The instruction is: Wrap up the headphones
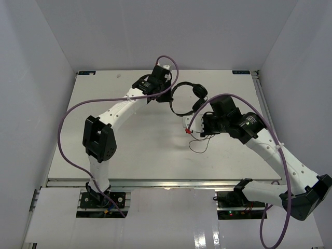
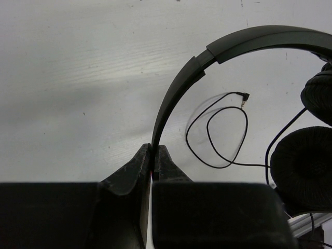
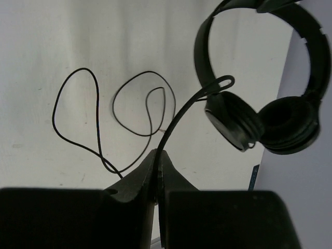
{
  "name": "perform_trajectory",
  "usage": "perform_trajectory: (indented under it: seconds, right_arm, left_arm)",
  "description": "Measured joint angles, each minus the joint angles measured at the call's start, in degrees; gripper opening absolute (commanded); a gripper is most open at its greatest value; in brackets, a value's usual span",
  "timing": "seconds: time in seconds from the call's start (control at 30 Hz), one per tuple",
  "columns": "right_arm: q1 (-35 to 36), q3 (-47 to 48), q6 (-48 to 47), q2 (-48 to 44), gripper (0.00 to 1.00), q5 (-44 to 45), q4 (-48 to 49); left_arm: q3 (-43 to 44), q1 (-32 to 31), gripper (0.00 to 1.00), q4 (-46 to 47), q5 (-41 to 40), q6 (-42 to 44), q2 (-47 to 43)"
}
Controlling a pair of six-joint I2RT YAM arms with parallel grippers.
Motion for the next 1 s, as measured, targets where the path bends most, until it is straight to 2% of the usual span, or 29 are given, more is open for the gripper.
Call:
perform_trajectory:
  seconds: [0.1,0.2,0.4,0.57,0.8,1.0]
  right_arm:
    - [-0.30,2.22,0.81,1.16,0.08,2.76,2.44]
    - [-1.42,2.43,1.71,1.03,0.08,6.20,6.23]
    - [-8.07,0.44,1.04,-0.80,0.08,8.32,12.36]
    - [-12.86,0.33,0.46,-0.77,0.08,5.77,14.01]
    - [-14.87,1.32,1.66,2.94,0.08,-4.14,13.45]
    - [-16.27,5.39,5.99,6.25,0.08,-12.50,12.67]
  left_arm:
    - [1.23,-0.66,0.00,0.68,-0.11,1.18,2.12]
    - [-1.22,-1.95,0.00,1.81,0.39,2.60,1.31]
    - [-16.47,-3.46,0.00,6.77,3.06,6.27,-6.67]
    - [-22.88,-3.44,0.00,8.10,5.48,10.27,-12.71]
    - [-27.89,-3.52,0.00,11.58,10.80,16.23,-22.28]
    - [-29.91,-3.81,0.00,13.60,14.52,18.39,-24.21]
